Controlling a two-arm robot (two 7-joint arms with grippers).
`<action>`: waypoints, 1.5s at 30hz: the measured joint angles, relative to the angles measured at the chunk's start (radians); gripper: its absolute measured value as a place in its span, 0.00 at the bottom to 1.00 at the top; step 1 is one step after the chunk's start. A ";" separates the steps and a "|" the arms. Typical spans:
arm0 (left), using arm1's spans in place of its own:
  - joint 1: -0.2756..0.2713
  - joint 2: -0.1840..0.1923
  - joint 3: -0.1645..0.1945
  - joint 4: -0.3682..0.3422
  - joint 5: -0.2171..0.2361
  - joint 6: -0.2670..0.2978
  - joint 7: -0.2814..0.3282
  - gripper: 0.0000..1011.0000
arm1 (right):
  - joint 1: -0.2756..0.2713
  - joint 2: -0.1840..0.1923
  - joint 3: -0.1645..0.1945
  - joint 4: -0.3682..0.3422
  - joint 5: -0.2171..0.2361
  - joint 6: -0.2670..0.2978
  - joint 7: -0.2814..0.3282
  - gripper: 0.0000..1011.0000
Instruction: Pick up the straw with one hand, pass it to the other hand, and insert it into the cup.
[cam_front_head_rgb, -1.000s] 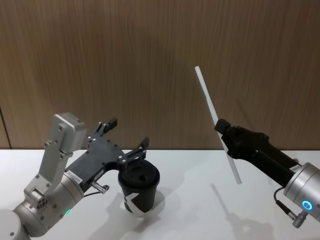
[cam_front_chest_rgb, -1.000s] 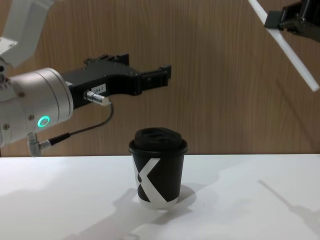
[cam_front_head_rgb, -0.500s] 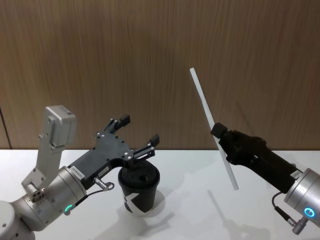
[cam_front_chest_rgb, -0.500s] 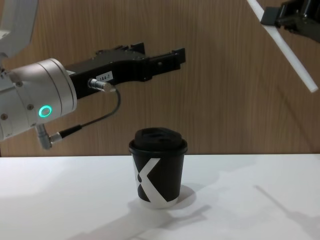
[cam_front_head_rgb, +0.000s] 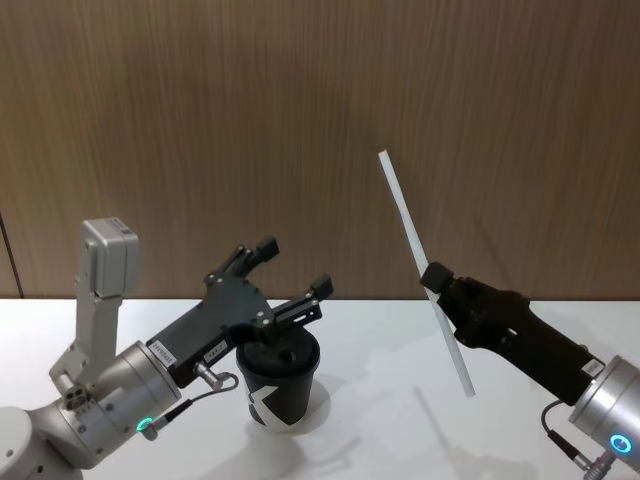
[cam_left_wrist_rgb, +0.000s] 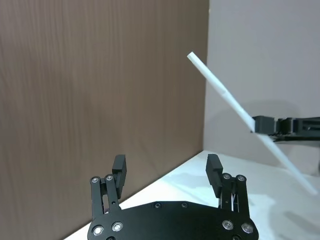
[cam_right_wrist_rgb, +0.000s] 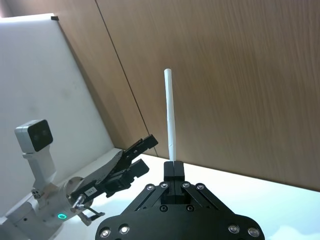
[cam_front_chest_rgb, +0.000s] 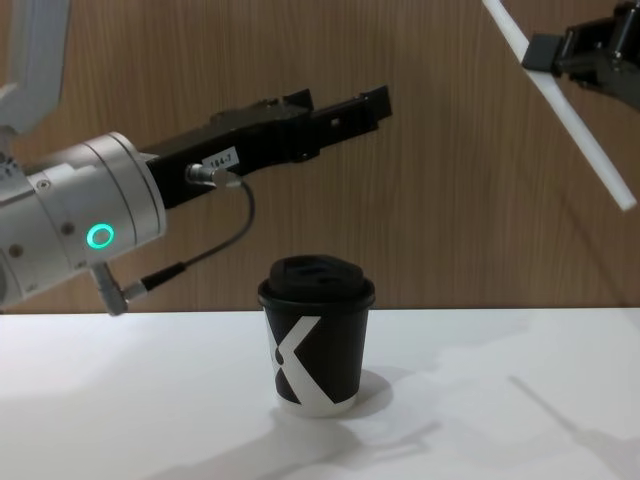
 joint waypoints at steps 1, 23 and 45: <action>0.000 -0.002 0.001 0.003 -0.006 -0.001 -0.005 0.99 | -0.001 0.001 0.001 0.002 0.003 -0.003 0.004 0.00; -0.032 -0.051 0.032 0.108 -0.153 -0.012 -0.160 0.99 | -0.028 0.026 0.014 0.071 0.078 -0.092 0.131 0.00; -0.076 -0.069 0.077 0.160 -0.201 0.005 -0.222 0.99 | -0.048 0.059 0.005 0.092 0.108 -0.131 0.191 0.00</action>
